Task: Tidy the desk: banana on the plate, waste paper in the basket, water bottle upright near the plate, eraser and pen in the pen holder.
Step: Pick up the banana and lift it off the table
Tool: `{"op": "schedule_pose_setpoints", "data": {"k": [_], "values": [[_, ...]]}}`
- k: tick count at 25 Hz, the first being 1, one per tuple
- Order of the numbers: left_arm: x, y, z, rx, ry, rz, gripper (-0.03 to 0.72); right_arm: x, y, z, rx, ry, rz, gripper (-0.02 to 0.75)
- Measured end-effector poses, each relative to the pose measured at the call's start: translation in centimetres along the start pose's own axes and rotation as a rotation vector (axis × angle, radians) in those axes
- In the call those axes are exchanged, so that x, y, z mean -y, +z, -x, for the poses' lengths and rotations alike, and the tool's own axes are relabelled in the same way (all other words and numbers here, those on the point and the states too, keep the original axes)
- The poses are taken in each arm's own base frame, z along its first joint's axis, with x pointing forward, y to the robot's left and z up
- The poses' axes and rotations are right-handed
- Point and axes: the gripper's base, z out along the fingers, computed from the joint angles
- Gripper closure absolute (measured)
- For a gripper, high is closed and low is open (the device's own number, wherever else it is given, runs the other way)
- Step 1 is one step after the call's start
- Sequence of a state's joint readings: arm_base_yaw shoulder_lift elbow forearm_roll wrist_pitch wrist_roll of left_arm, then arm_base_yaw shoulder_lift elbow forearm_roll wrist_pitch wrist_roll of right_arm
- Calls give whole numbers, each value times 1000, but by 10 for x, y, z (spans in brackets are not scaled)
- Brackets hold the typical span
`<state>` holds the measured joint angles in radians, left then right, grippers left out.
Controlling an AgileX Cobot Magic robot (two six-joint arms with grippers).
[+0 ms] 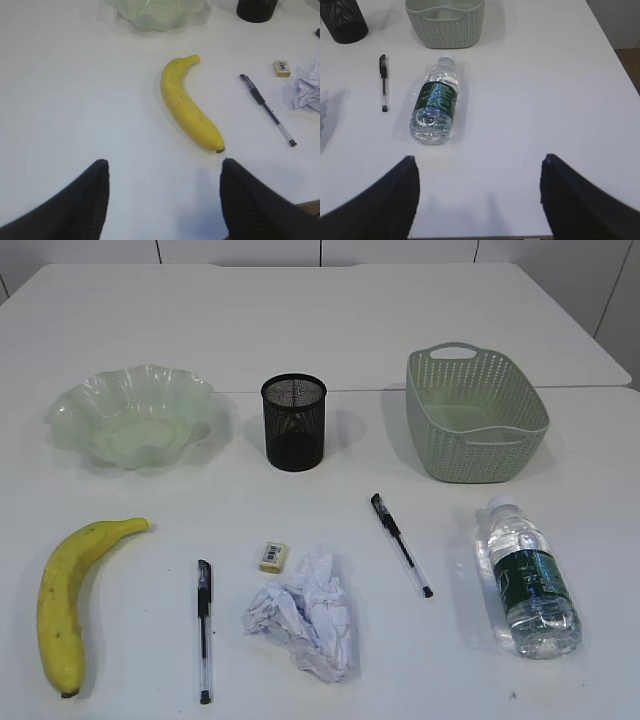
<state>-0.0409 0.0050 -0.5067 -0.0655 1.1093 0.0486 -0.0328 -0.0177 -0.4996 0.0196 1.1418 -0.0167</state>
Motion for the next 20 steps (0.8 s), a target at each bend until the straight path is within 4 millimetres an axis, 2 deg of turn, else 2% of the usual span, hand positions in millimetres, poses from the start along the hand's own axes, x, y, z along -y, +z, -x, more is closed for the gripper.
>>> {"op": "schedule_pose_setpoints", "data": {"k": [7,12,15,20], "values": [[0,0,0,0,0,0,223,-2,-1,1,14,11,24,173],[1,0,1,11,-4,-8,234,-6,-4,17,170,37,66,173],[1,-3,8,68,-8,-14,237,-6,4,31,190,51,74,173],[4,2,27,100,-38,-51,241,-7,27,54,84,57,92,173]]}}
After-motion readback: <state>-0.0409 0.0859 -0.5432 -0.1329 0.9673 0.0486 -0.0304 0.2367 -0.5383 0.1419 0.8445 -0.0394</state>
